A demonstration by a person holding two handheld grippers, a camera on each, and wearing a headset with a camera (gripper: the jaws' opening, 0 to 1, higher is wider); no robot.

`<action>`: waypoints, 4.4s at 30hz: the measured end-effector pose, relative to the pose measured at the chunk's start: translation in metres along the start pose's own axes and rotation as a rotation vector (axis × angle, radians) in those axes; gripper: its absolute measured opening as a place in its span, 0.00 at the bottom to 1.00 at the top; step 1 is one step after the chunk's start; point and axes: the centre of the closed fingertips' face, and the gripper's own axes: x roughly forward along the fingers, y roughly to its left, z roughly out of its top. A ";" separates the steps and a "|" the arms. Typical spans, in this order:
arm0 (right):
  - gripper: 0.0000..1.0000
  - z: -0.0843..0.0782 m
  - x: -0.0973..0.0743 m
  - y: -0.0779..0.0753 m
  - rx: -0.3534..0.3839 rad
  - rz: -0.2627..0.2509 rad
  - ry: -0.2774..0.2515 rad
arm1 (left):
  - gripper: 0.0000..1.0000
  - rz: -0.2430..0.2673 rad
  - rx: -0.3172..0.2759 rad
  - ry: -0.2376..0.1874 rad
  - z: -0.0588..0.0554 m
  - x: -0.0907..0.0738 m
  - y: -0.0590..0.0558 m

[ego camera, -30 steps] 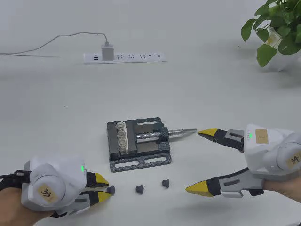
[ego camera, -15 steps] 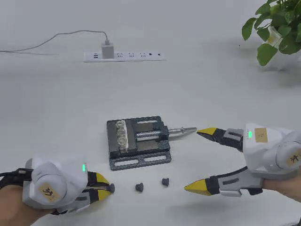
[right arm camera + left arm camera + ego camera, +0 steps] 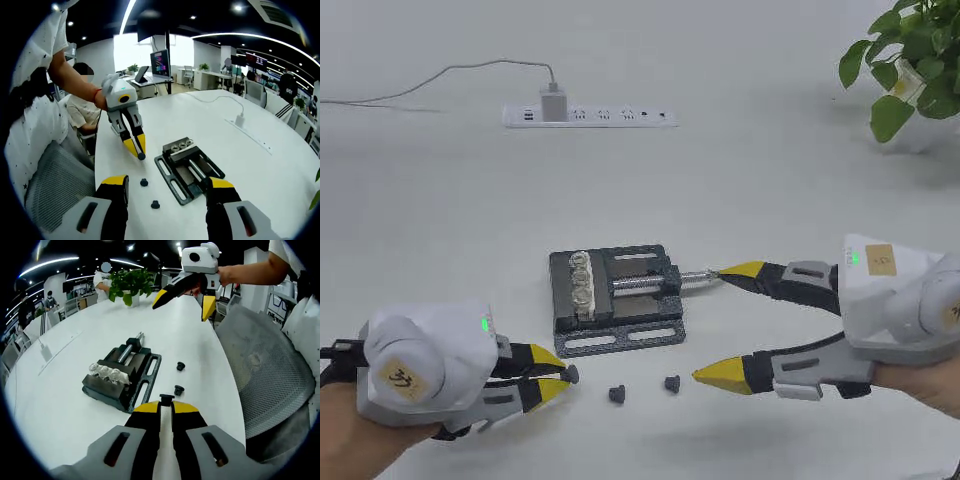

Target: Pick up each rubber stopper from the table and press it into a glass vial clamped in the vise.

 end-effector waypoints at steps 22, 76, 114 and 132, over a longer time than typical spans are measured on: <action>0.15 0.059 0.000 0.053 -0.125 0.289 0.054 | 0.04 -0.061 -0.015 -0.259 0.114 -0.027 -0.034; 0.06 0.072 0.011 0.057 -0.166 0.311 0.104 | 0.06 -0.033 -0.006 -0.326 0.117 -0.040 -0.027; 0.07 0.065 0.110 -0.055 -0.299 0.243 0.419 | 0.60 0.244 -0.085 -0.302 0.037 -0.077 0.041; 0.06 0.030 0.144 -0.057 -0.346 0.270 0.567 | 0.84 0.185 -0.082 -0.284 0.013 -0.061 0.039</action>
